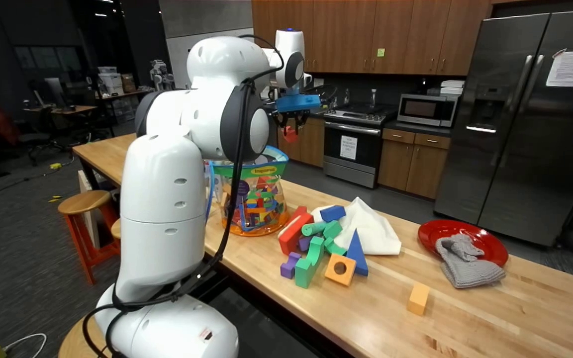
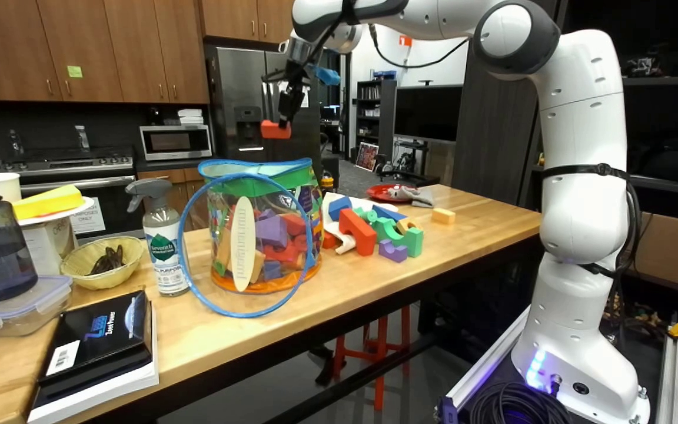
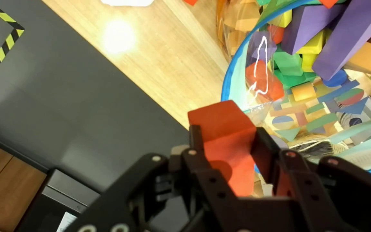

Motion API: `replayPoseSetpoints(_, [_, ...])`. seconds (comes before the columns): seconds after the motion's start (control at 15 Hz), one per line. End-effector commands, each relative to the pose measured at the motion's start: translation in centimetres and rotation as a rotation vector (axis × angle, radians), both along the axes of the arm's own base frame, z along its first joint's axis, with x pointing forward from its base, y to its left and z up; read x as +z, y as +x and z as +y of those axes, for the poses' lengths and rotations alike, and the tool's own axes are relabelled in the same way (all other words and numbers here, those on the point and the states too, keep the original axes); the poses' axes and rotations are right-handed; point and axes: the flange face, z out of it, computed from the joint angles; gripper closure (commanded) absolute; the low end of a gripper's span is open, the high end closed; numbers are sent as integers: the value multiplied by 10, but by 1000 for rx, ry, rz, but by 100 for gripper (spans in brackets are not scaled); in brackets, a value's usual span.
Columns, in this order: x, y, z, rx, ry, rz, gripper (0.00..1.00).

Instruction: Remove an orange block from the plastic bag and put it on the pile of blocks on the table

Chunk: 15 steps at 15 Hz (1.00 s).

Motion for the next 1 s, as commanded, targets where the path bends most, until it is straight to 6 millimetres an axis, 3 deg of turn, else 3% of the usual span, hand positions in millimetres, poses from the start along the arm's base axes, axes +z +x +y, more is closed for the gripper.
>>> replayPoseSetpoints(0.0, [13,-10,-19,-34,33,13,83])
replayPoseSetpoints(0.2, [13,-18,-41,-91,63,35,83])
replayPoseSetpoints(0.53, [15,-45,-96,-247,113,45,83])
replayPoseSetpoints(0.73, [8,-66,-129,-348,154,63,83])
replayPoseSetpoints(0.93, [-14,-91,-154,-431,176,113,83])
